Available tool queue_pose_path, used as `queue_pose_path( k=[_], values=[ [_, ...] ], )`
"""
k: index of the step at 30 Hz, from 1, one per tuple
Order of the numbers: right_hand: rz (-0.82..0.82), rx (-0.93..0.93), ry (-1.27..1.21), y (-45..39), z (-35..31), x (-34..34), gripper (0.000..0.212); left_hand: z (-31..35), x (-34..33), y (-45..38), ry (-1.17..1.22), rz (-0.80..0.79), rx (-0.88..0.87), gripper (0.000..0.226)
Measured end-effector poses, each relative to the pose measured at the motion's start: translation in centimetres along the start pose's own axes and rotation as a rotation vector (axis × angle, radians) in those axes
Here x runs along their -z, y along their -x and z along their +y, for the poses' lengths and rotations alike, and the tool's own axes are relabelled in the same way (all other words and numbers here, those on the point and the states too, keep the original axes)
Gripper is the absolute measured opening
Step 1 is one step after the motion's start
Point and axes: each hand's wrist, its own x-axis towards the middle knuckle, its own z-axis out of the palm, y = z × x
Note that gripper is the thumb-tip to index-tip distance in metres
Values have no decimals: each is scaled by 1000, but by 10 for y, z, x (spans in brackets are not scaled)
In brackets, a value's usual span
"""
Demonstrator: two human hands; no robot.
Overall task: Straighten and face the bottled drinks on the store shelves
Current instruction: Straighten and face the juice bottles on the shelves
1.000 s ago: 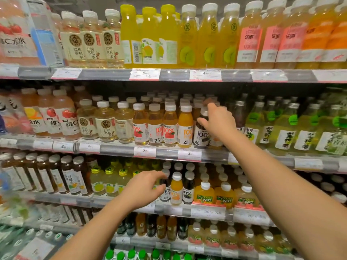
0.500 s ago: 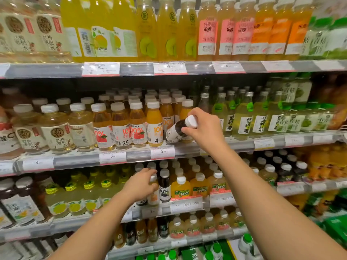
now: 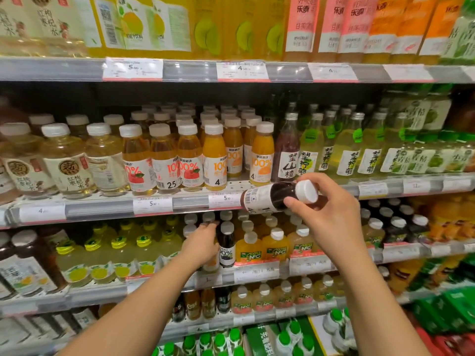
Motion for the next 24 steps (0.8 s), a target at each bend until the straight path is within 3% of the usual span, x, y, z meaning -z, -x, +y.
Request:
queue_pose_path(
  k=[12, 24],
  values=[
    [-197, -80, 124, 16, 41, -11, 31, -2, -5, 10, -57, 121, -25, 41],
    [-512, -51, 208, 20, 60, -95, 34, -37, 65, 100, 195, 372, -16, 42]
  ],
)
